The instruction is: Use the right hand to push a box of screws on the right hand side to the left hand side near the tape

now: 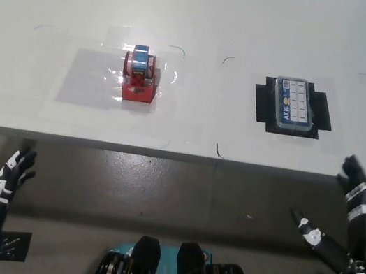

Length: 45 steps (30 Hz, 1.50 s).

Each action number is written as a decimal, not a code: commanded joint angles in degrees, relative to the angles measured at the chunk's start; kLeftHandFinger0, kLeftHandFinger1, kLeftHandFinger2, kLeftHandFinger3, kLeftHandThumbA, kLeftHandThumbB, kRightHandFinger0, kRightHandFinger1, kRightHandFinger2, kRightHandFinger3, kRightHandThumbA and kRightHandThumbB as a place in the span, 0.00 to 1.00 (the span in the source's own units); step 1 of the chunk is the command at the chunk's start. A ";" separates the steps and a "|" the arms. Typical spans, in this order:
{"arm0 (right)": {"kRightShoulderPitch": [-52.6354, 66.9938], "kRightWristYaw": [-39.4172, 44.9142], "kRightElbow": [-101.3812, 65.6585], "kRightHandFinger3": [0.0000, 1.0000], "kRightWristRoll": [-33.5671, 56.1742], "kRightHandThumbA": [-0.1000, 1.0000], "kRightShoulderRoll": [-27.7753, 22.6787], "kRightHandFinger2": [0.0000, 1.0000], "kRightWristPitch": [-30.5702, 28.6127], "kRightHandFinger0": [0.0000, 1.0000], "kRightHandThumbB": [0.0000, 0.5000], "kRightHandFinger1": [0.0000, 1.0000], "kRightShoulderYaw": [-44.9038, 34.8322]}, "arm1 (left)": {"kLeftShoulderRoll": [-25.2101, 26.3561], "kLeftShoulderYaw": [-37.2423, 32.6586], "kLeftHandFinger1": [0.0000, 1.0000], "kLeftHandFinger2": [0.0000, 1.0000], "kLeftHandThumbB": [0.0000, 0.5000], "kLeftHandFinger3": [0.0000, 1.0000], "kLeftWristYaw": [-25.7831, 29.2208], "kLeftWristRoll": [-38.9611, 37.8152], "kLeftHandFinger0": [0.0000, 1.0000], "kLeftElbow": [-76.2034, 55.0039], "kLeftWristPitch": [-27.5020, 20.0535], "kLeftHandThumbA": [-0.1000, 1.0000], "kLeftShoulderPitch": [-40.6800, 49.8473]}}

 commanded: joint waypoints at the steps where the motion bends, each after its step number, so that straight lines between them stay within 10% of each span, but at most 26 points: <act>1: -0.62 -0.01 -8.03 1.00 0.24 0.92 -0.75 1.00 -4.53 0.92 0.41 1.00 -1.03 | 0.82 0.46 1.00 1.00 0.28 1.00 0.32 0.05 1.00 -3.42 -3.38 1.00 -0.39; 22: -30.88 0.94 11.90 1.00 4.58 0.97 -8.86 1.00 5.38 1.00 0.39 1.00 -6.44 | -0.10 -0.85 1.00 1.00 0.34 1.00 -2.36 -2.33 1.00 -13.53 -3.38 1.00 2.61; 45: -62.25 -7.68 76.80 1.00 -2.05 1.00 -9.46 1.00 -4.53 1.00 0.43 1.00 -2.05 | -0.38 -1.95 1.00 1.00 0.27 1.00 -4.39 -5.72 1.00 -18.78 -2.60 1.00 4.01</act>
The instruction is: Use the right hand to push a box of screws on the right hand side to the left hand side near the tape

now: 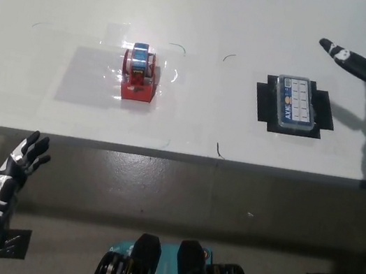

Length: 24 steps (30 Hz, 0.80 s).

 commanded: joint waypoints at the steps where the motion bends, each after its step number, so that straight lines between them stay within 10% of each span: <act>1: -5.34 -4.22 5.13 1.00 -1.34 1.00 -0.67 1.00 -4.56 1.00 0.42 1.00 1.25 | 0.29 0.24 1.00 1.00 0.27 1.00 -0.57 -1.45 1.00 -2.91 -1.41 1.00 -0.19; 9: -3.64 -4.13 9.81 1.00 -0.20 0.96 1.53 1.00 -2.63 1.00 0.29 1.00 0.94 | 1.14 0.42 1.00 1.00 0.30 1.00 -1.22 -2.18 1.00 -3.07 -1.90 1.00 -0.55; 24: 1.09 -2.14 11.10 1.00 2.89 0.97 5.97 1.00 0.55 1.00 0.38 1.00 -1.96 | 1.45 0.52 1.00 1.00 0.19 1.00 -2.26 -3.72 1.00 -5.28 -1.61 1.00 -1.26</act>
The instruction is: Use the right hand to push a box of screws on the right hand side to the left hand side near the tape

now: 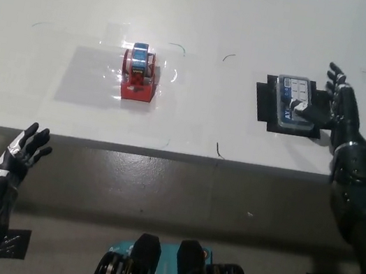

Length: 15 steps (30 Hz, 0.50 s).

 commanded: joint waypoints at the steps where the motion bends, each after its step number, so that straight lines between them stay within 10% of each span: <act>1: -1.37 0.30 -0.14 1.00 3.10 0.97 1.26 1.00 0.15 1.00 0.35 1.00 -2.06 | 1.26 0.49 1.00 1.00 0.21 1.00 -0.90 -1.41 1.00 -1.98 -1.47 1.00 -1.32; 15: -1.58 0.92 -0.60 1.00 4.66 1.00 6.04 1.00 -0.54 1.00 0.44 1.00 -4.07 | 1.76 1.06 1.00 1.00 0.21 1.00 -0.63 -1.73 1.00 -2.82 -1.19 1.00 -2.96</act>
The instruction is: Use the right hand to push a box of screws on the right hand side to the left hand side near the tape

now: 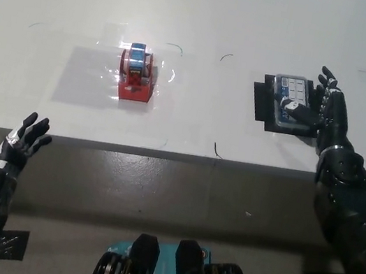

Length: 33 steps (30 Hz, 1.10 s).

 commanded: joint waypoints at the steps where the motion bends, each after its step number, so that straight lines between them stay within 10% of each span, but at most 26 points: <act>1: -1.80 0.90 -0.53 1.00 2.09 1.00 3.33 1.00 -0.57 1.00 0.43 1.00 -0.79 | 1.07 0.82 1.00 1.00 0.21 1.00 -0.51 -1.39 1.00 -2.22 -1.24 1.00 -1.35; 16: -4.61 2.55 -0.77 1.00 8.27 1.00 8.81 1.00 -1.87 1.00 0.35 1.00 -6.93 | 1.13 1.28 1.00 1.00 0.23 1.00 -0.34 -1.99 1.00 -4.27 0.70 1.00 -1.69; 21: -4.96 4.02 -1.14 1.00 9.89 1.00 9.92 1.00 -1.32 1.00 0.58 1.00 -8.36 | 1.22 1.52 1.00 1.00 0.25 1.00 -0.33 -1.69 1.00 -4.32 0.81 1.00 -1.73; 33: -6.21 6.82 -1.42 1.00 13.19 1.00 13.26 1.00 -1.52 1.00 0.63 1.00 -10.63 | 0.95 1.61 1.00 1.00 0.29 1.00 -0.20 -1.19 1.00 -5.74 1.78 1.00 -1.59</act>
